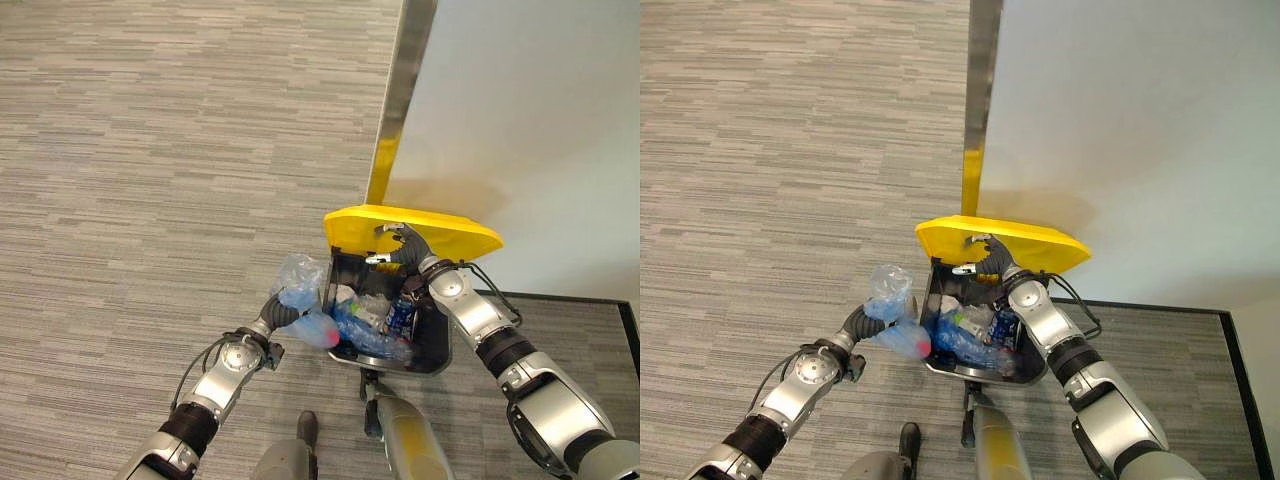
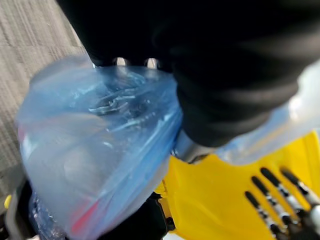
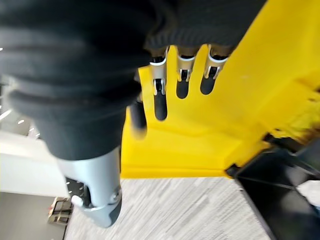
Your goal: Gather garbage on tea table into small bin, then transfer packed bag to large trash can.
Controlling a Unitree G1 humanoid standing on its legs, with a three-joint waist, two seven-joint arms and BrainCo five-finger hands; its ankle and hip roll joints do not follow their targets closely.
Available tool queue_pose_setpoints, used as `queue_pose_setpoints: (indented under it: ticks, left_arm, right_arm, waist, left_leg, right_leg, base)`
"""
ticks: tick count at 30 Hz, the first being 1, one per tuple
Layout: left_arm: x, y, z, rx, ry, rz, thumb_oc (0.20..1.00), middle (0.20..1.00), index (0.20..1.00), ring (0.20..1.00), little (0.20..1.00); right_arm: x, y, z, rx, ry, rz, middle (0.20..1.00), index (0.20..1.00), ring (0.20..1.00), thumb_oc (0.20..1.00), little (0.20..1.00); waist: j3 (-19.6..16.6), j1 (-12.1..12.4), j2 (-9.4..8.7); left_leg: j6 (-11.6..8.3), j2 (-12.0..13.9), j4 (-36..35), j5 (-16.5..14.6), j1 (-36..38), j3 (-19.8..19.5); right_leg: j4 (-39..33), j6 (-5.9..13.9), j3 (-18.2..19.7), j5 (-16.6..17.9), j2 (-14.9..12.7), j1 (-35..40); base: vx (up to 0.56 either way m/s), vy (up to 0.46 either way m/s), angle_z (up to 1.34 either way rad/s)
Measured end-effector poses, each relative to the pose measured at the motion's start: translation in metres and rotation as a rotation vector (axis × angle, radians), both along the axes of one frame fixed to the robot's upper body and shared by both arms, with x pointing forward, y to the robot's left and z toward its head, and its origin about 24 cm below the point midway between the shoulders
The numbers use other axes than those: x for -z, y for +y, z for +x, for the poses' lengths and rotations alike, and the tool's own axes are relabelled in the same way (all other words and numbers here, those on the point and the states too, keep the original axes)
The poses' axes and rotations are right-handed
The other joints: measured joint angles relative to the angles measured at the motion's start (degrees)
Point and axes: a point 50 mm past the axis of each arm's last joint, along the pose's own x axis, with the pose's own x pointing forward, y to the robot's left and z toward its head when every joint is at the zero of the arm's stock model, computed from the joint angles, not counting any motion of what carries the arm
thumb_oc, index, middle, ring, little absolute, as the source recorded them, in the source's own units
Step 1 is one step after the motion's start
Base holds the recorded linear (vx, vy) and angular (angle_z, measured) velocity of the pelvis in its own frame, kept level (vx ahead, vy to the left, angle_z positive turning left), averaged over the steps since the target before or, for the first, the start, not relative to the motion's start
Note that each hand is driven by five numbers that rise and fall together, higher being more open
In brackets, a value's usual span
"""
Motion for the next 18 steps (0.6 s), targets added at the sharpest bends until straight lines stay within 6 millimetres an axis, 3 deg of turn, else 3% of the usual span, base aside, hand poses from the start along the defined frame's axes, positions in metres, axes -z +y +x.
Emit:
queue_pose_setpoints:
  ticks: [5, 6, 10, 18]
  left_arm:
    - [-0.03, -0.023, 0.021, 0.097, -0.109, 0.013, 0.2, 0.2, 0.2, 0.2, 0.2]
    - [-0.055, -0.043, 0.032, 0.175, -0.196, 0.018, 0.2, 0.2, 0.2, 0.2, 0.2]
    - [-0.081, -0.058, 0.044, 0.224, -0.279, 0.021, 0.2, 0.2, 0.2, 0.2, 0.2]
    - [-0.089, -0.07, 0.048, 0.25, -0.316, 0.017, 0.2, 0.2, 0.2, 0.2, 0.2]
  right_arm:
    - [0.008, -0.01, 0.003, 0.058, 0.043, 0.004, 1.0, 1.0, 1.0, 1.0, 1.0]
    - [0.004, -0.011, 0.008, 0.079, 0.041, 0.009, 1.0, 1.0, 1.0, 1.0, 1.0]
    - [-0.01, -0.01, 0.016, 0.079, 0.007, -0.009, 1.0, 1.0, 1.0, 1.0, 1.0]
    - [-0.036, -0.014, 0.029, 0.084, -0.052, -0.04, 1.0, 1.0, 1.0, 1.0, 1.0]
  waist:
    - [0.87, -0.27, -0.74]
    - [2.35, -0.4, -0.9]
    - [3.73, -2.02, -1.17]
    - [5.19, -2.07, -1.49]
  left_leg:
    - [0.18, -0.6, 0.5, -0.12, -0.64, 1.28]
    - [0.5, -1.0, 0.88, -0.32, -0.42, 2.67]
    - [0.74, -1.72, 1.43, -0.46, -0.41, 3.46]
    - [1.53, -2.8, 3.32, -0.96, -2.34, 4.61]
  right_leg:
    - [-0.02, -0.22, 1.08, 0.79, -0.04, -1.09]
    - [-0.03, 0.01, 2.28, 1.42, -0.14, -1.16]
    - [-0.14, 0.75, 2.9, 1.97, -0.68, -1.21]
    - [-0.11, 1.02, 4.34, 2.91, -1.37, -2.82]
  base:
    - [-0.07, -0.012, -0.16]
    - [-0.07, -0.004, -0.33]
    - [-0.04, -0.003, -0.14]
    - [-0.04, -0.011, -0.06]
